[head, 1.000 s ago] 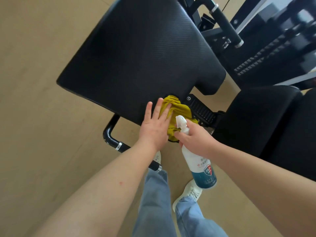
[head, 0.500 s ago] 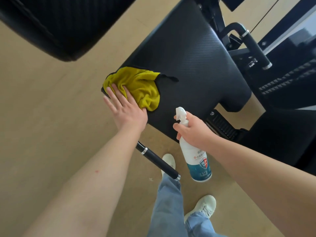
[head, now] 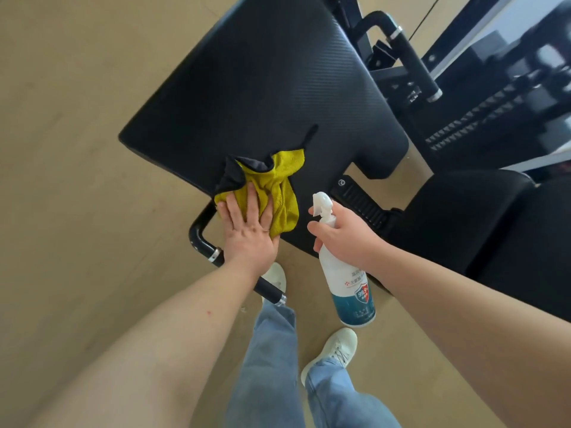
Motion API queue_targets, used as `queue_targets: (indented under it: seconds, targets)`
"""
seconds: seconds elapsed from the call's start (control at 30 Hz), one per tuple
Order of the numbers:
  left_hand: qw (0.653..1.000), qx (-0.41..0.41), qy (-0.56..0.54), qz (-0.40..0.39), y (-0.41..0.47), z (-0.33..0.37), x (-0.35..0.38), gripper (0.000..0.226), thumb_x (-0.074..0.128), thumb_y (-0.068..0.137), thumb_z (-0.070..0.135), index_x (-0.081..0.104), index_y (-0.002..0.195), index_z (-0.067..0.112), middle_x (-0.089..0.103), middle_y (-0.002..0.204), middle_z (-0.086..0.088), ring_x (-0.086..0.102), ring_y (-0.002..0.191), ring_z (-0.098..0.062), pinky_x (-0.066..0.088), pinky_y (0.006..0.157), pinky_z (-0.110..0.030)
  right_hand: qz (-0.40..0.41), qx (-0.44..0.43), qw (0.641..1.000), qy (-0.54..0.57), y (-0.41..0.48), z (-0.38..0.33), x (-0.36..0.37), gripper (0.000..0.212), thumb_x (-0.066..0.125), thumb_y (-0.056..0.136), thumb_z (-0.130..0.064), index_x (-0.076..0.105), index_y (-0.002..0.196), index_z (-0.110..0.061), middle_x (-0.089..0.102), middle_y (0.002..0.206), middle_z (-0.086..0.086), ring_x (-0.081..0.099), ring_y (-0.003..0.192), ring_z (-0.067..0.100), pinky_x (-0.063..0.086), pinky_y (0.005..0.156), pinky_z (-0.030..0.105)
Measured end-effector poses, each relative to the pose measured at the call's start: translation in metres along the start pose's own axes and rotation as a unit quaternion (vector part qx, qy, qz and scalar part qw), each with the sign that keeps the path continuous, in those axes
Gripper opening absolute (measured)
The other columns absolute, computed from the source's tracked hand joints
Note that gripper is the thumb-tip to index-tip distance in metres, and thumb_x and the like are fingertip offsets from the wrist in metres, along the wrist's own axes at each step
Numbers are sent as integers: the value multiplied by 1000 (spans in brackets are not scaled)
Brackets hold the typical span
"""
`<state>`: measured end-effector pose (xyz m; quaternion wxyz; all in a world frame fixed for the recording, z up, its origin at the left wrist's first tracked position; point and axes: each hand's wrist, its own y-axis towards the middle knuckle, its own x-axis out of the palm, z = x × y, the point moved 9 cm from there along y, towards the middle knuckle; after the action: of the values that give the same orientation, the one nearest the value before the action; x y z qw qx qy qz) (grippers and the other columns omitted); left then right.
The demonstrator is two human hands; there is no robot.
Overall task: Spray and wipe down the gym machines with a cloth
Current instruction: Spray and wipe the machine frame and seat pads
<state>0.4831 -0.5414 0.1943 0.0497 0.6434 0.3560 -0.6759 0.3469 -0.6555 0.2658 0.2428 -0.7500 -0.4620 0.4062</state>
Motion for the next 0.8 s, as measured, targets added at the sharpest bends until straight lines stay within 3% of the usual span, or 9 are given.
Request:
queue_targets:
  seconds: [0.1,0.17,0.27,0.33,0.43,0.5,0.57,0.67,0.8]
  targets:
    - [996,74,33,-33,-10,38,15,93,23,102,62,-39,148,9,-38,157,-27,-21,146,-57,-23,110,-72,17,15,1000,7,-8,18,-8,24,58,100,-36,54,122,-33,77,83,-3,72,78,17,57,71,33]
    - [992,114,0,-47,-21,71,23,87,24,103,59,-23,159,11,-26,164,-24,-17,150,-53,-23,114,-68,24,26,999,19,-13,30,-10,17,60,98,-38,55,113,-32,76,85,-2,73,78,18,59,70,34]
    - [971,211,-71,-88,-41,132,18,72,29,105,51,4,165,18,7,172,-11,2,156,-38,-6,123,-58,26,31,998,50,-20,47,-8,10,60,97,-35,56,105,-32,77,83,-3,73,80,19,63,78,42]
    - [936,266,-167,-160,-59,162,5,62,40,107,38,19,162,19,23,167,-7,16,154,-30,9,126,-50,29,42,997,57,-26,54,-8,17,60,98,-36,56,114,-33,77,81,-5,72,81,17,62,81,42]
    - [882,150,-327,-305,-69,156,0,39,50,105,18,51,143,7,56,143,-14,50,135,-32,40,110,-38,38,65,995,72,-40,60,-15,31,61,100,-39,53,129,-32,74,93,0,71,87,18,60,82,40]
    - [845,47,-410,-341,-76,139,6,33,45,108,29,66,123,8,69,121,-13,64,115,-31,49,97,-38,43,67,992,103,-51,61,-23,33,62,100,-39,53,132,-32,72,100,3,72,90,19,62,84,42]
    - [799,-43,-493,-340,-84,125,3,43,37,109,46,69,108,17,72,105,-4,66,103,-23,50,100,-40,45,60,991,111,-63,61,-31,33,62,100,-37,53,132,-32,73,99,3,73,88,18,62,83,41]
    - [779,-112,-533,-312,-91,111,-17,37,34,109,45,61,118,21,66,119,-3,57,109,-19,42,105,-37,44,52,993,98,-80,57,-42,32,61,101,-37,53,131,-32,74,92,0,73,85,18,61,78,38]
    - [697,-159,-632,-297,-101,101,-56,43,41,109,43,50,141,17,57,127,-1,51,117,-17,37,105,-31,58,49,994,72,-105,44,-57,37,62,99,-38,52,135,-33,72,96,0,70,86,16,52,69,30]
